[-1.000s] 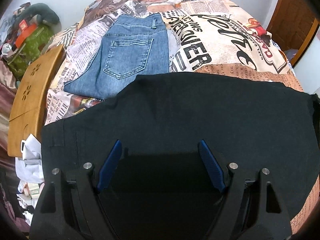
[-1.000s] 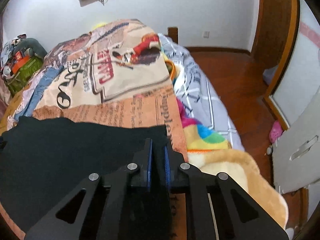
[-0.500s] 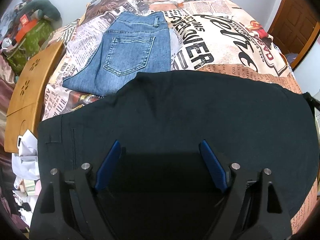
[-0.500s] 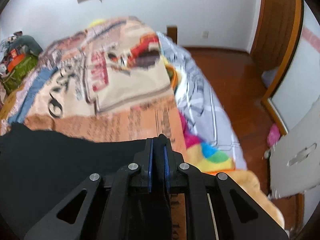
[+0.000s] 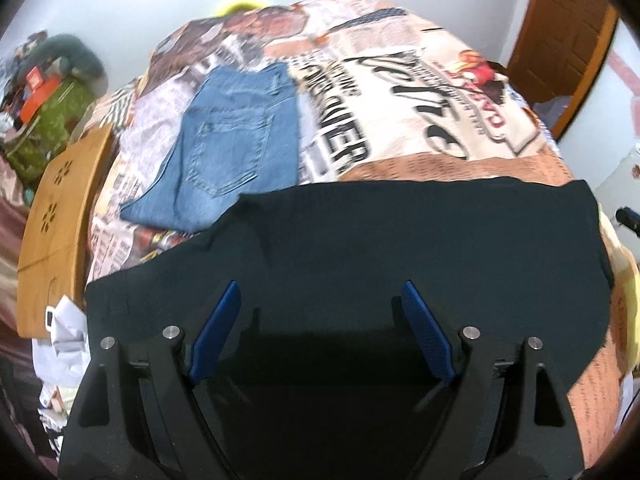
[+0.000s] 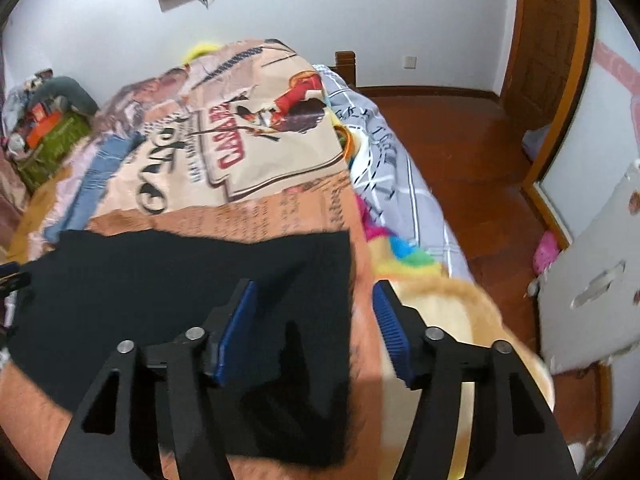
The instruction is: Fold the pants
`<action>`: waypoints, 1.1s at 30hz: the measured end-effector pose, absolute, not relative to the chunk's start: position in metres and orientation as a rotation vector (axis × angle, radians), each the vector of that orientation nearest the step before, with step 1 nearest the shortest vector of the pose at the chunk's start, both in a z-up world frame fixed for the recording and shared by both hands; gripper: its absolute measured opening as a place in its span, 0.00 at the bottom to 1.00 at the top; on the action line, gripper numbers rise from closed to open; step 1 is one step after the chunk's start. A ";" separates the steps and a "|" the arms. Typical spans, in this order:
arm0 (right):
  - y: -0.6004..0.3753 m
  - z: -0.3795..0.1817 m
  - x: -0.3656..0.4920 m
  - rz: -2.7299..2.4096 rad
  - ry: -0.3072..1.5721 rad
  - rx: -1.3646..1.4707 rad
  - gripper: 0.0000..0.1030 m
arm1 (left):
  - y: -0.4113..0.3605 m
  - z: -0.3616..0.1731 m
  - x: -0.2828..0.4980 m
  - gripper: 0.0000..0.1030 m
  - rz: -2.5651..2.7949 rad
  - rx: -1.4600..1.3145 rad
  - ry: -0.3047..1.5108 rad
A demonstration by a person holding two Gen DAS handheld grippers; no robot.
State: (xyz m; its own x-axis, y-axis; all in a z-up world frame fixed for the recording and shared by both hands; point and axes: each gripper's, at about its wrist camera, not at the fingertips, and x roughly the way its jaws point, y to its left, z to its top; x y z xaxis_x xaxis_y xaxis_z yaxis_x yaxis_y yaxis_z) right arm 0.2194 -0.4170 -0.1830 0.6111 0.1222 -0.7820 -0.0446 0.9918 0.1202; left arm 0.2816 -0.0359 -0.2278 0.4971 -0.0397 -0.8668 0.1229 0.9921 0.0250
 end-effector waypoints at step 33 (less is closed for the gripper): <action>-0.432 -0.262 0.168 0.079 0.979 0.633 0.30 | -0.089 -0.251 0.278 0.90 -0.187 0.175 1.083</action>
State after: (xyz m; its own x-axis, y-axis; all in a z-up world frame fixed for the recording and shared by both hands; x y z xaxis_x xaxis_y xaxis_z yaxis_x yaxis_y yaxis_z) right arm 0.1683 -0.4324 -0.2621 0.5704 0.3385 -0.7484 0.2134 0.8188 0.5329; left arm 0.2779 -0.0888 -0.2514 0.4559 -0.0653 -0.8877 0.2365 0.9703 0.0501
